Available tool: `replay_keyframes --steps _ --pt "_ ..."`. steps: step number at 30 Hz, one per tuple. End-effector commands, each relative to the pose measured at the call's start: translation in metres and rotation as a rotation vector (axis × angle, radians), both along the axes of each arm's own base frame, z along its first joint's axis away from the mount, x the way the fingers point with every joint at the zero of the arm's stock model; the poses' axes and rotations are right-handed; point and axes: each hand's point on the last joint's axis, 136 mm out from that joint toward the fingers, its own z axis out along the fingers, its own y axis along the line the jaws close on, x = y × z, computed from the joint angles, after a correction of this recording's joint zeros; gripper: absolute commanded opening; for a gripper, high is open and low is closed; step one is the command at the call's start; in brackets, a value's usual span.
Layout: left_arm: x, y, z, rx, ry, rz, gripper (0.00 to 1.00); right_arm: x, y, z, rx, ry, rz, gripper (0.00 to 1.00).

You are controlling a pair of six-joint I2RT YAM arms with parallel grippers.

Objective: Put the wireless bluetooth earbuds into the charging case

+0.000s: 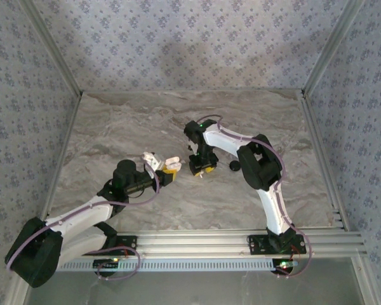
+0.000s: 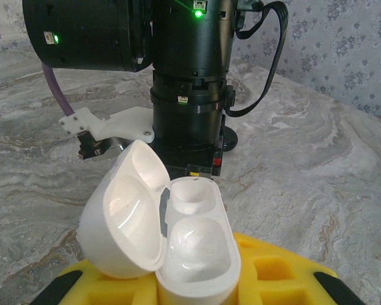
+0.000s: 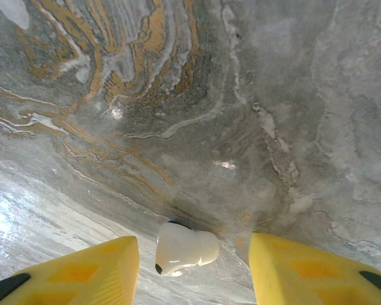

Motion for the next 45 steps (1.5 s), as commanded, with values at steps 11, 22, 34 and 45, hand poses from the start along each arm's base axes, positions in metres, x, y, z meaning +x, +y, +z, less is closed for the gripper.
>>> replay_keyframes --steps 11,22,34,45 --pt "0.002 0.001 0.005 0.007 -0.031 0.004 0.15 0.001 0.004 -0.002 0.001 0.008 -0.007 0.38" --pt "0.002 0.001 0.004 0.013 -0.029 0.002 0.15 0.01 0.001 0.022 0.049 -0.085 -0.066 0.33" --pt "0.004 0.0 0.005 0.009 -0.034 0.004 0.15 0.013 -0.006 0.038 0.086 -0.115 -0.124 0.39" --pt "0.004 -0.001 0.006 0.009 -0.031 0.0 0.15 0.003 -0.005 0.017 -0.014 -0.03 -0.09 0.44"
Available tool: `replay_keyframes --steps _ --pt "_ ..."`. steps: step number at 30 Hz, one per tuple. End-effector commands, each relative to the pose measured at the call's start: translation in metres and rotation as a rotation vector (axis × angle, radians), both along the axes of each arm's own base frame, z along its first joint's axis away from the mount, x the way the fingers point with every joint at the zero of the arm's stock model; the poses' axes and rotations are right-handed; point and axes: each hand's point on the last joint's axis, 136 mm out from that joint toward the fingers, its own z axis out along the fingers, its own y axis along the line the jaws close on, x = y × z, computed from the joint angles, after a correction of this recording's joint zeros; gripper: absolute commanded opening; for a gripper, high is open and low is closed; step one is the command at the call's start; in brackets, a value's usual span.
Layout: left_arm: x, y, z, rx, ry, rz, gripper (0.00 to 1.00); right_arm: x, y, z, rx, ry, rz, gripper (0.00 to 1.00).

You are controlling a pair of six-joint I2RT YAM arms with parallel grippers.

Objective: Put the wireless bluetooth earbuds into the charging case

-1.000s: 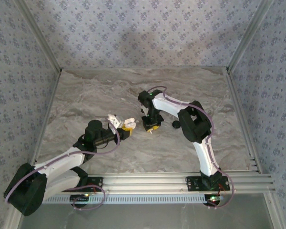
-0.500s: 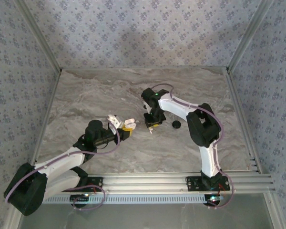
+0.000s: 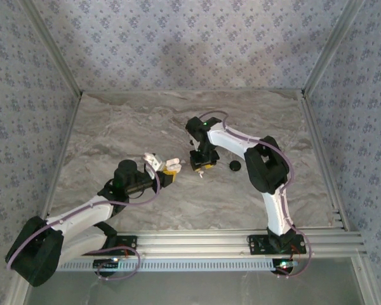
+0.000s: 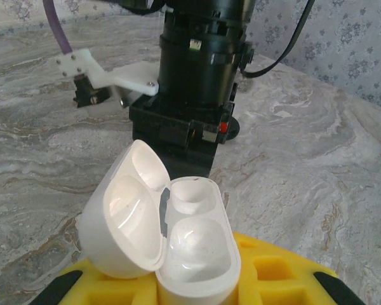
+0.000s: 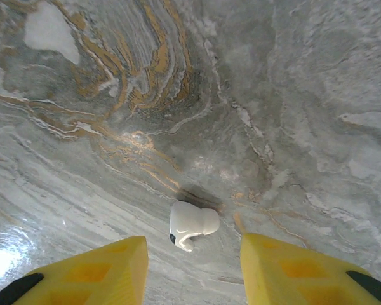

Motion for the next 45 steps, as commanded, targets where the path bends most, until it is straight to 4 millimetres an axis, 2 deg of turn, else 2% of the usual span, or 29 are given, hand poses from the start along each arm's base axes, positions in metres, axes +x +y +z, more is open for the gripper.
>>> replay_keyframes --steps 1,19,29,38,43,45 --pt "0.006 -0.002 0.015 -0.017 -0.048 0.004 0.15 -0.005 -0.006 -0.005 -0.051 0.04 -0.003 0.44" --pt "0.006 -0.002 0.017 -0.022 -0.047 0.006 0.15 -0.009 -0.001 -0.02 -0.042 0.086 -0.004 0.42" --pt "0.005 -0.002 0.015 -0.017 -0.04 0.005 0.15 -0.006 0.004 -0.024 -0.031 0.09 -0.004 0.34" --pt "0.005 -0.001 0.014 -0.015 -0.039 0.007 0.15 -0.007 -0.002 -0.026 -0.062 0.089 -0.012 0.33" --pt "0.005 -0.001 0.014 -0.014 -0.038 0.007 0.15 -0.007 -0.004 -0.029 -0.075 0.094 -0.013 0.37" --pt "0.005 -0.001 0.014 -0.013 -0.038 0.007 0.15 -0.007 -0.004 -0.029 -0.079 0.093 -0.011 0.34"
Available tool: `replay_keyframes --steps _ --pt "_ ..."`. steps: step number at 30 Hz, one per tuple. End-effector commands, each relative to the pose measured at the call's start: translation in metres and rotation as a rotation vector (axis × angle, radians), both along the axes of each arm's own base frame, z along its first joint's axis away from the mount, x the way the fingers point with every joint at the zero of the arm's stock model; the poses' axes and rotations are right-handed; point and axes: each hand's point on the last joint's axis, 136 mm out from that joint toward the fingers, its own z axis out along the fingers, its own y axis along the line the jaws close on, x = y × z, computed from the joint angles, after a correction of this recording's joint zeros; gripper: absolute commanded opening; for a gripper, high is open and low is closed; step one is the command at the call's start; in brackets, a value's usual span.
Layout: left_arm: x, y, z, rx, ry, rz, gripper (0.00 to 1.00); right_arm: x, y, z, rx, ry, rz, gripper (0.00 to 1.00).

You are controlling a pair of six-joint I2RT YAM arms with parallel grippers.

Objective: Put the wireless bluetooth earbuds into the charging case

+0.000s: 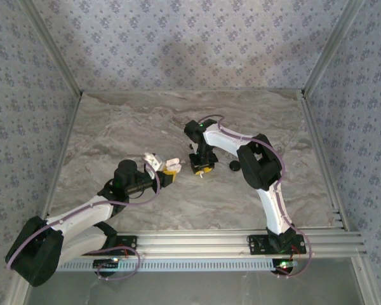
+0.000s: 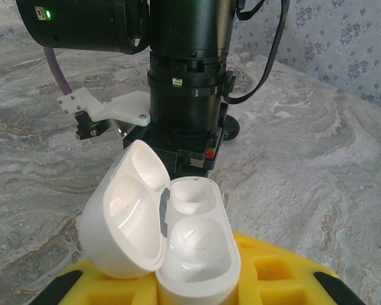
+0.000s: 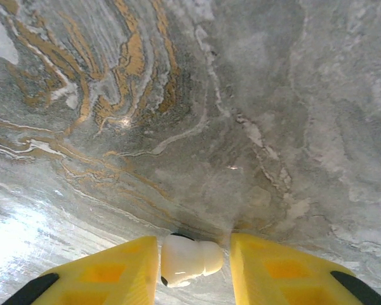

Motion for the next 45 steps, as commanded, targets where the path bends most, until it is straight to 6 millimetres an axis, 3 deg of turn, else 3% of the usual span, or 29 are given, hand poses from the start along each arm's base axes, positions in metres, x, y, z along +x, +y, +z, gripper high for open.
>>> replay_keyframes --steps 1,10,19,25,35,38,45 --pt "0.005 -0.002 0.014 -0.014 -0.038 0.006 0.15 -0.004 -0.003 -0.007 -0.044 0.025 -0.003 0.33" --pt "0.005 -0.002 0.014 -0.013 -0.037 0.005 0.15 -0.002 -0.004 0.001 -0.041 0.003 -0.008 0.26" --pt "0.006 -0.004 0.012 -0.009 -0.04 -0.005 0.15 0.01 -0.007 0.037 0.019 -0.131 -0.061 0.25" --pt "0.006 -0.02 0.016 -0.028 -0.072 -0.043 0.14 0.018 -0.017 0.083 0.117 -0.293 -0.138 0.25" --pt "0.018 -0.054 0.037 -0.091 -0.152 -0.087 0.14 0.028 -0.017 0.184 0.449 -0.65 -0.23 0.25" --pt "0.022 -0.063 0.044 -0.109 -0.17 -0.1 0.13 0.024 -0.015 0.206 0.539 -0.705 -0.243 0.26" --pt "0.028 -0.073 0.056 -0.15 -0.211 -0.103 0.13 0.007 -0.016 0.226 0.667 -0.785 -0.254 0.26"
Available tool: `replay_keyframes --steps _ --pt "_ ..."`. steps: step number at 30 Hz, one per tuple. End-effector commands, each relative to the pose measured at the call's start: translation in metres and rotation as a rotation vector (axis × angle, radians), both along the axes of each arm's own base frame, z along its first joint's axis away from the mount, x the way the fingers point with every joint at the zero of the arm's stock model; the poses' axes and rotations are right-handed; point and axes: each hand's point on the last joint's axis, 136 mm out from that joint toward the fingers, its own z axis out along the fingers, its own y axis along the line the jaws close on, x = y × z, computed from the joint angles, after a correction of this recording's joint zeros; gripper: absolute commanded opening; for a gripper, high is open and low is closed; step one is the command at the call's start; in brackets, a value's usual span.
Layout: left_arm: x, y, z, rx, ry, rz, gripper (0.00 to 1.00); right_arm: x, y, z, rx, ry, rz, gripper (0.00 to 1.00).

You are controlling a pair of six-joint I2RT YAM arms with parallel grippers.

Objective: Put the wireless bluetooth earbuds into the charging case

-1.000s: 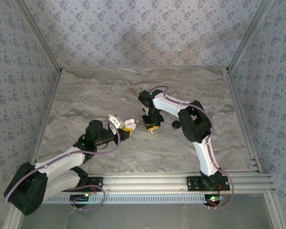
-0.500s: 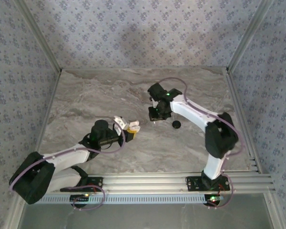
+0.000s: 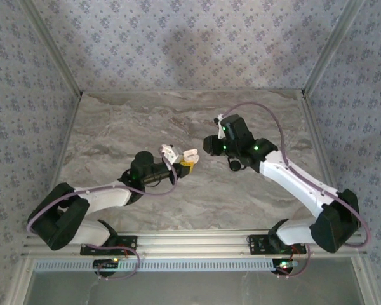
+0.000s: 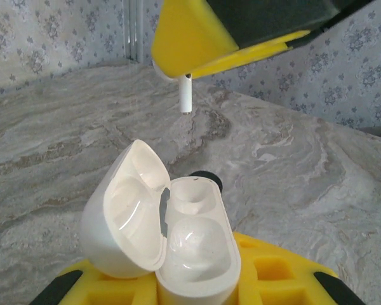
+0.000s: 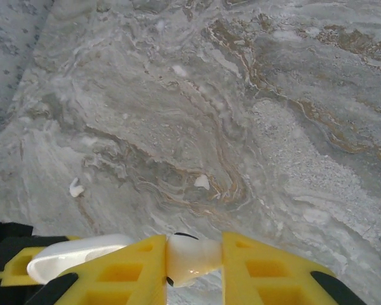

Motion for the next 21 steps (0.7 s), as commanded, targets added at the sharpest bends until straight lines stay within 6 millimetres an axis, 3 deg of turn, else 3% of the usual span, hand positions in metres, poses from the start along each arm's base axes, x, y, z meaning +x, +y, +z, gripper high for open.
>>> replay_keyframes --steps 1,8,21 --pt "0.004 -0.01 0.031 -0.075 -0.099 -0.011 0.13 -0.002 0.006 0.026 0.108 -0.083 -0.002 0.26" --pt "-0.001 -0.017 0.039 -0.041 -0.257 -0.028 0.13 -0.018 0.006 0.041 0.173 -0.152 0.027 0.26" --pt "-0.002 -0.018 0.049 -0.036 -0.345 -0.011 0.13 -0.026 0.008 0.033 0.146 -0.172 0.038 0.26"
